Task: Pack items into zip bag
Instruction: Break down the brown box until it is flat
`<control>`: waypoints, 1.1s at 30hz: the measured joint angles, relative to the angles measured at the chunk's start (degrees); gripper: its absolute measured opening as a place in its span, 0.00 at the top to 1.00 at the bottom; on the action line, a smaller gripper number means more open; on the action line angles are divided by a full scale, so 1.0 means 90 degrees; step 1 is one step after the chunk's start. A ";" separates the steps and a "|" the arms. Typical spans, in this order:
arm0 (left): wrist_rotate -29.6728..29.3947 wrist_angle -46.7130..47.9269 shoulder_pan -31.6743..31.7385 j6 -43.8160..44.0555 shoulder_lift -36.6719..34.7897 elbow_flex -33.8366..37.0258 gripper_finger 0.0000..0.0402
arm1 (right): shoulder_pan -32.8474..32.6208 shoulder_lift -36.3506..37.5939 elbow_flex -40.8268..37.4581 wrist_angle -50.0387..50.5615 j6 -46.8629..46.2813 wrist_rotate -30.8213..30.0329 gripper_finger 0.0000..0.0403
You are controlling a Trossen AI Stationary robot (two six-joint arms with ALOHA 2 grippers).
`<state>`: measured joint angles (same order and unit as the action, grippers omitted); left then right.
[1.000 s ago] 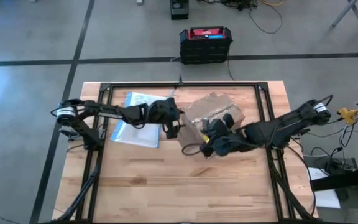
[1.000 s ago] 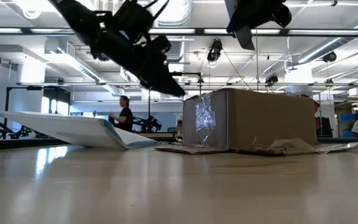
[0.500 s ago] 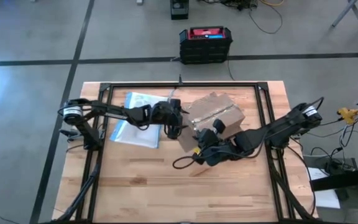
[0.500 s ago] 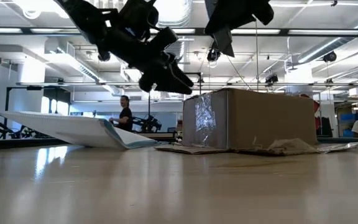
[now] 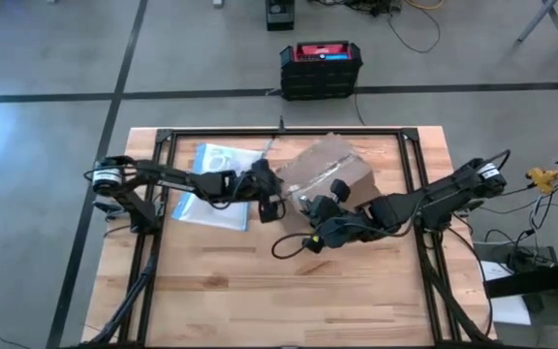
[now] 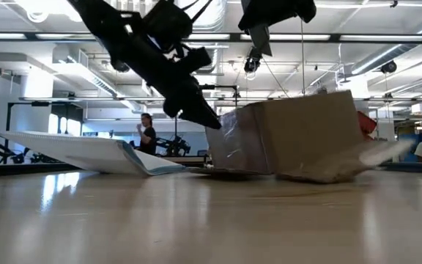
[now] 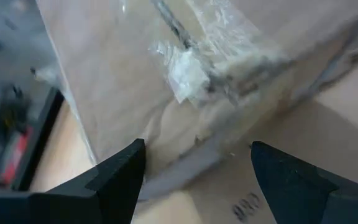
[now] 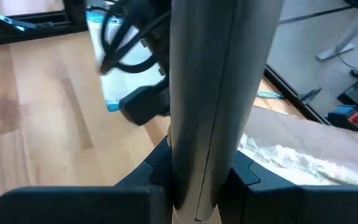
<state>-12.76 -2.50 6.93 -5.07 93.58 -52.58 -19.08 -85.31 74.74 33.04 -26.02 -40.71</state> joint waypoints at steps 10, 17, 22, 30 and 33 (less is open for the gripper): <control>0.0015 0.0344 -0.0234 0.0324 -0.0622 -0.0015 0.32 | 0.0021 0.0130 0.0000 -0.0320 0.0085 0.0050 0.86; 0.0957 -0.0171 0.0840 0.0069 -0.0516 -0.0020 0.32 | -0.0024 0.0220 0.0000 -0.0409 0.0141 0.0073 0.86; 0.2698 -0.0030 0.1429 -0.0462 -0.0232 -0.0019 0.32 | -0.0147 0.0297 -0.0002 -0.0376 0.0014 0.0075 0.86; 0.3039 0.0114 0.1058 -0.0387 -0.0056 -0.0019 0.32 | -0.0227 0.0300 -0.0002 -0.0297 0.0013 0.0094 0.86; 0.3177 0.0149 0.0677 0.0044 -0.0078 -0.0019 0.32 | -0.0224 0.0312 -0.0005 -0.0110 0.0010 0.0094 0.86</control>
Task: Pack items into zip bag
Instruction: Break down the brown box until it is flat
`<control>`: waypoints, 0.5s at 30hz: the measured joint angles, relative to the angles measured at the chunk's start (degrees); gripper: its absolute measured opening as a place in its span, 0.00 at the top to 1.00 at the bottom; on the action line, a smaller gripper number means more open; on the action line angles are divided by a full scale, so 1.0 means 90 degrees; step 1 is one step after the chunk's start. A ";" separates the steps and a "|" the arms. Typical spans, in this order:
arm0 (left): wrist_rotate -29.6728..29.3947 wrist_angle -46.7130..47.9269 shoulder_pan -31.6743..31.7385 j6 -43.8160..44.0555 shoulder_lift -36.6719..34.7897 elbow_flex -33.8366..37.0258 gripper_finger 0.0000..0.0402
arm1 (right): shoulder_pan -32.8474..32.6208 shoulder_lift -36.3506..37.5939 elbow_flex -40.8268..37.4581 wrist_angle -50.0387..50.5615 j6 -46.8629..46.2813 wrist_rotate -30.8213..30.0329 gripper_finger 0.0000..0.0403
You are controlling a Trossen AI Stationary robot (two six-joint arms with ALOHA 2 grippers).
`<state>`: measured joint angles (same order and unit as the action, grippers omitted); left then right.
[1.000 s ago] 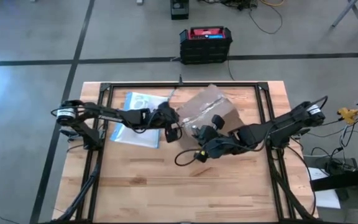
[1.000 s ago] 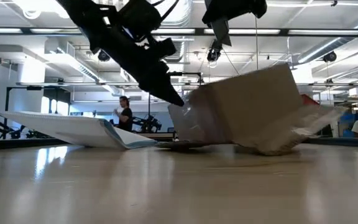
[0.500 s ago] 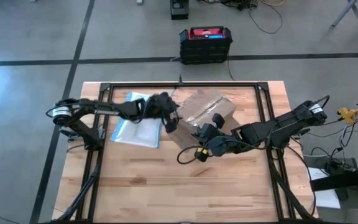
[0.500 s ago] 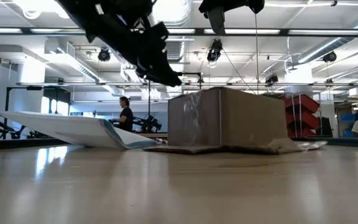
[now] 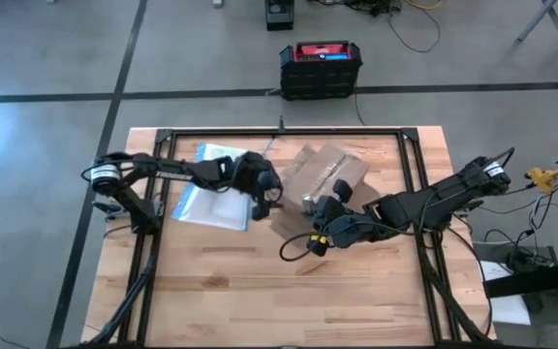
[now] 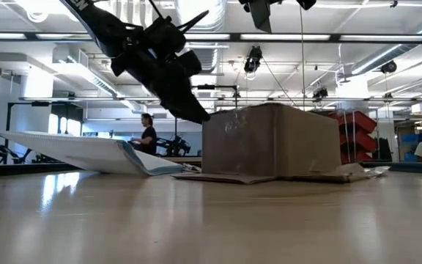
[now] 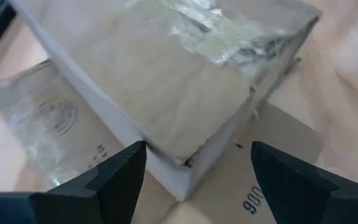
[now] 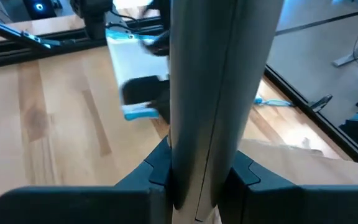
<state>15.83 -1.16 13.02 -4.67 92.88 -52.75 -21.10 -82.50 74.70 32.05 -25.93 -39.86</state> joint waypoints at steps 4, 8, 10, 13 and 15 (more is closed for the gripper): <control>0.0017 -0.0010 -0.0727 0.0204 -0.0133 0.0000 0.32 | 0.0015 0.0070 0.0000 0.0065 0.0000 0.0287 0.86; -0.0368 -0.0014 -0.1422 0.0261 -0.0332 0.0000 0.32 | -0.0005 0.0158 -0.0002 0.0075 0.0008 0.0534 0.86; -0.0816 -0.0171 -0.1780 0.0231 -0.0420 0.0000 0.32 | -0.0034 0.0246 -0.0002 0.0066 0.0043 0.0663 0.86; -0.1665 -0.0733 -0.2318 -0.0190 -0.0426 0.0000 0.32 | -0.0084 0.0356 -0.0009 0.0062 0.0273 0.0838 0.86; -0.2091 -0.1359 -0.2541 -0.0522 -0.0315 0.0000 0.32 | -0.0087 0.0449 -0.0147 0.0004 0.0439 0.0963 0.86</control>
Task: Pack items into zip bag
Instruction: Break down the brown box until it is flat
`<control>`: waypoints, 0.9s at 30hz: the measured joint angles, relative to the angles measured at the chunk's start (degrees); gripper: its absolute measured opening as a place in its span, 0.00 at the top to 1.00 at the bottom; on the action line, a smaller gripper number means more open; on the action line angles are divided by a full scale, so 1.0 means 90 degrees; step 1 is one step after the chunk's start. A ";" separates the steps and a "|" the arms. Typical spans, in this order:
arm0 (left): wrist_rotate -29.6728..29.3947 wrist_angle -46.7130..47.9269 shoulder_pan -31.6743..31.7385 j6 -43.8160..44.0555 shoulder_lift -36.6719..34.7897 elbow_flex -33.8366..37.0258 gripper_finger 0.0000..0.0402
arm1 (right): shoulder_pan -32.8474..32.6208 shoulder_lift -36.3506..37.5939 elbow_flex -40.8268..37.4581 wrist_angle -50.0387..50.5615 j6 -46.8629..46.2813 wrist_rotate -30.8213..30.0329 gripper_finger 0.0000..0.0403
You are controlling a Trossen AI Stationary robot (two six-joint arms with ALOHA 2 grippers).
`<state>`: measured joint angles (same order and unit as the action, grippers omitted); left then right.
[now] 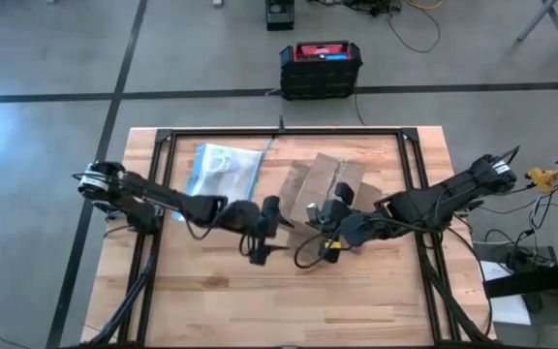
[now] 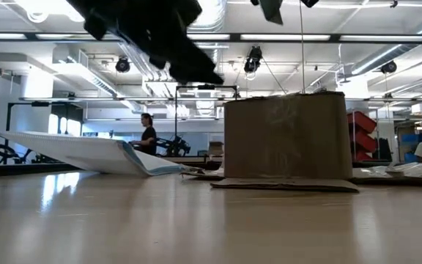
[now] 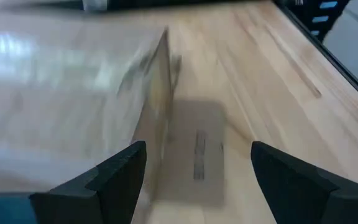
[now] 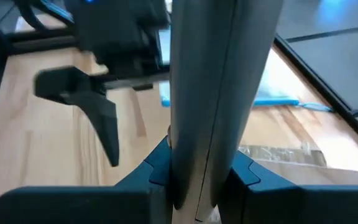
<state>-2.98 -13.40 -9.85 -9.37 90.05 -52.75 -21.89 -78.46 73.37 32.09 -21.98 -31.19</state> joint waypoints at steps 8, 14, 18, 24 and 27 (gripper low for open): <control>-0.0508 -0.0955 0.0154 -0.0076 0.0740 0.0000 0.32 | 0.0127 0.0345 -0.1369 -0.2291 0.0616 0.0644 0.86; -0.0919 -0.1184 0.0153 -0.0425 0.1319 0.0002 0.32 | 0.0155 0.0743 -0.2622 -0.3927 0.1240 0.0585 0.86; -0.1166 -0.1382 0.0250 -0.0489 0.1625 -0.0090 0.32 | 0.0250 0.1016 -0.3416 -0.5336 0.1808 0.0582 0.86; -0.1656 -0.1395 0.0278 -0.0434 0.1794 -0.0163 0.32 | 0.0339 0.1068 -0.3933 -0.5968 0.2404 0.0541 0.86; -0.1656 -0.1373 0.0279 -0.0322 0.1794 -0.0163 0.32 | 0.0410 0.0994 -0.4039 -0.5950 0.2429 0.0425 0.86</control>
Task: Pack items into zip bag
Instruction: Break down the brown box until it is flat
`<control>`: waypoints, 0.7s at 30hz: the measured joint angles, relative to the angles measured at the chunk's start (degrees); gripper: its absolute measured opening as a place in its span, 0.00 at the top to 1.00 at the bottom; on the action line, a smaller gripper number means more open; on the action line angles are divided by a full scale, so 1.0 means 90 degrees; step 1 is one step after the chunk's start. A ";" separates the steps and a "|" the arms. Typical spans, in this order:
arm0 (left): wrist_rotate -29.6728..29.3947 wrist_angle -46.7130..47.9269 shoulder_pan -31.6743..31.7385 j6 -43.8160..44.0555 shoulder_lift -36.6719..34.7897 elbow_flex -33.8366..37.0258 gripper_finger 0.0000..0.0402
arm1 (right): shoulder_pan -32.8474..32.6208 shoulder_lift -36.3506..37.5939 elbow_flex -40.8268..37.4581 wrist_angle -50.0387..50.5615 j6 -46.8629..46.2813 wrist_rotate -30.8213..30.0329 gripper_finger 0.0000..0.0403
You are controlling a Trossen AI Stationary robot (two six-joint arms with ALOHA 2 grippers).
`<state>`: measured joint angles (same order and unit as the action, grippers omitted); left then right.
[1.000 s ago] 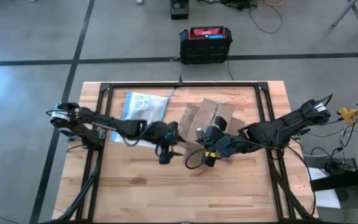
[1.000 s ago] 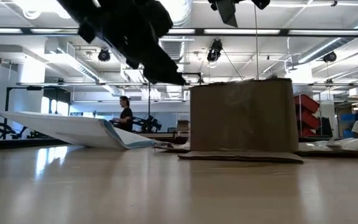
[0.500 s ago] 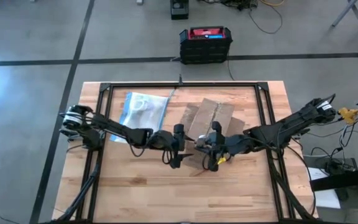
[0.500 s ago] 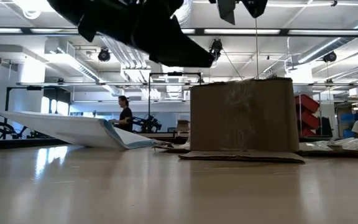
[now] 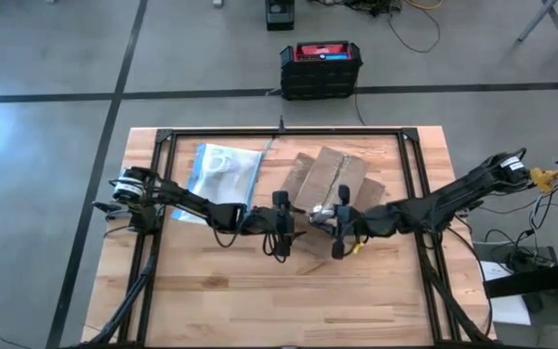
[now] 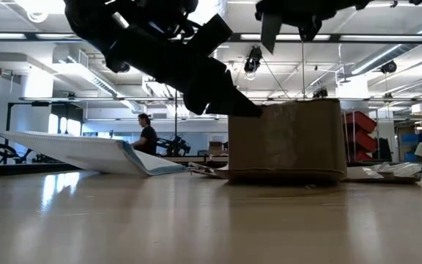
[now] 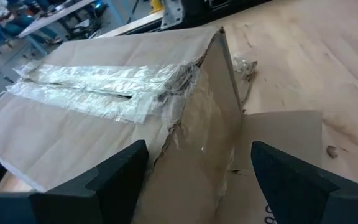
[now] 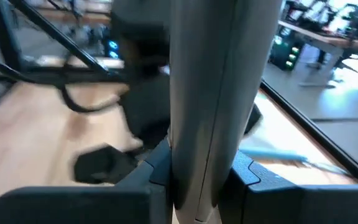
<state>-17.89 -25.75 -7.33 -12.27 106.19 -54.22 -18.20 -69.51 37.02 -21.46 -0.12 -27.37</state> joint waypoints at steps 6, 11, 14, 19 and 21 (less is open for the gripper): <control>0.0008 0.0028 0.0001 0.0127 0.0002 0.0002 0.32 | 0.0215 -0.0366 -0.0013 -0.0215 0.0400 -0.0122 0.86; 0.0028 0.0035 0.0005 0.0252 0.0007 0.0022 0.32 | 0.0507 -0.0797 -0.0049 -0.0775 0.0716 -0.0005 0.86; 0.0034 0.0033 0.0005 0.0310 0.0007 0.0024 0.32 | 0.0552 -0.0953 -0.0059 -0.0786 0.0756 0.0099 0.86; 0.0036 0.0040 0.0005 0.0442 0.0015 0.0027 0.32 | 0.0544 -0.0991 -0.0059 -0.0795 0.0726 0.0091 0.86; 0.0039 0.0040 0.0005 0.0446 0.0015 0.0029 0.32 | 0.0539 -0.0991 -0.0066 -0.0772 0.0732 0.0091 0.86</control>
<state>-17.54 -25.39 -7.29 -8.25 106.32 -53.96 -13.34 -78.43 36.43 -28.40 6.47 -26.55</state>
